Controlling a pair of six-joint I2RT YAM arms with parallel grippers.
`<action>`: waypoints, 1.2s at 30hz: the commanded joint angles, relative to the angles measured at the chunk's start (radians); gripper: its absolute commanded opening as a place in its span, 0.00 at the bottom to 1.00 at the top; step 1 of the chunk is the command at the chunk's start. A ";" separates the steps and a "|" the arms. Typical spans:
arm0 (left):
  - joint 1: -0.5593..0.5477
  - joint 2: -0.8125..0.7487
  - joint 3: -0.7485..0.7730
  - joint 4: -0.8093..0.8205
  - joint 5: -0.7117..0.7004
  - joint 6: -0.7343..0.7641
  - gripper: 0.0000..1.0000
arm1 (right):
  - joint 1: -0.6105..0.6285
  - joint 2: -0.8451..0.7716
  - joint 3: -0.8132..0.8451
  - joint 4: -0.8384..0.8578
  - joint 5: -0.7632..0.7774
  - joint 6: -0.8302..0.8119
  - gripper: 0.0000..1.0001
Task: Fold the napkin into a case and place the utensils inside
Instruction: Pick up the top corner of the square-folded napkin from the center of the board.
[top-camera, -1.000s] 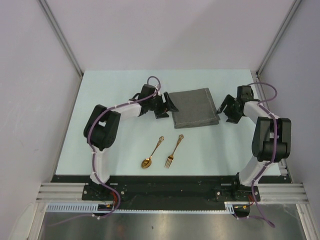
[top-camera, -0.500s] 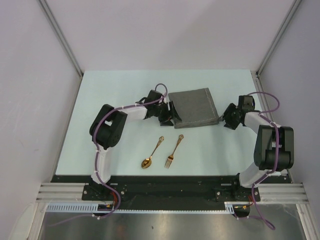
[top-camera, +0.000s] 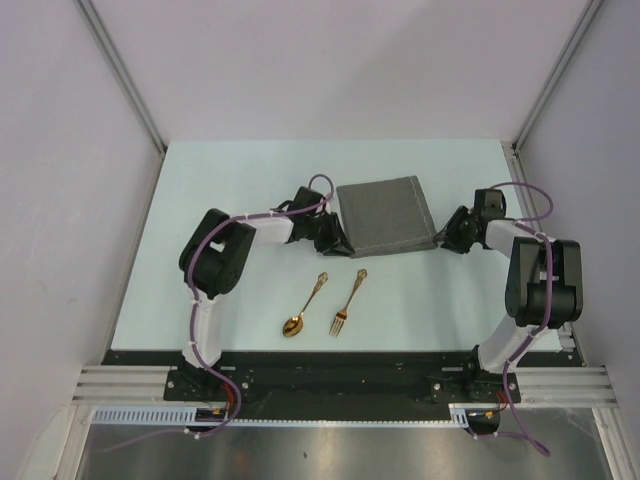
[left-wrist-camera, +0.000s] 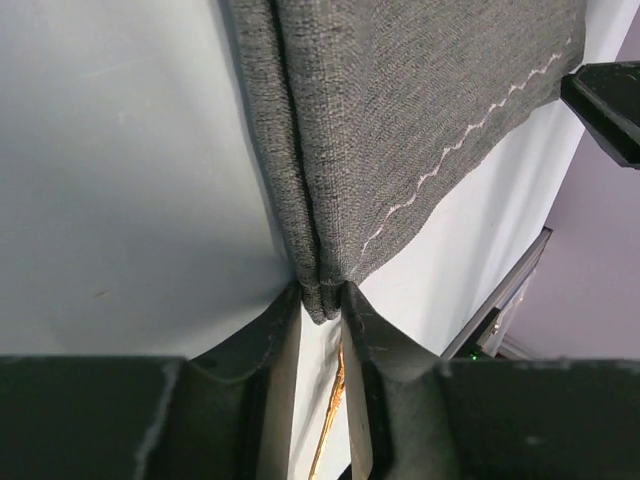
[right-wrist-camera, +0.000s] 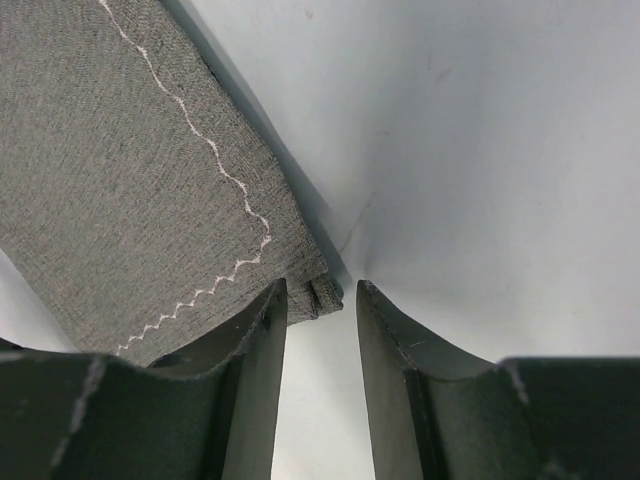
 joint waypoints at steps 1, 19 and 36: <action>0.013 -0.012 -0.024 0.001 -0.007 0.027 0.25 | -0.001 0.004 0.037 0.046 -0.010 -0.026 0.38; 0.009 -0.024 -0.061 0.045 0.018 0.012 0.00 | 0.006 0.054 0.074 0.056 -0.052 -0.038 0.27; -0.059 -0.074 -0.197 0.263 0.042 -0.166 0.00 | 0.015 -0.059 0.115 -0.037 -0.020 -0.097 0.00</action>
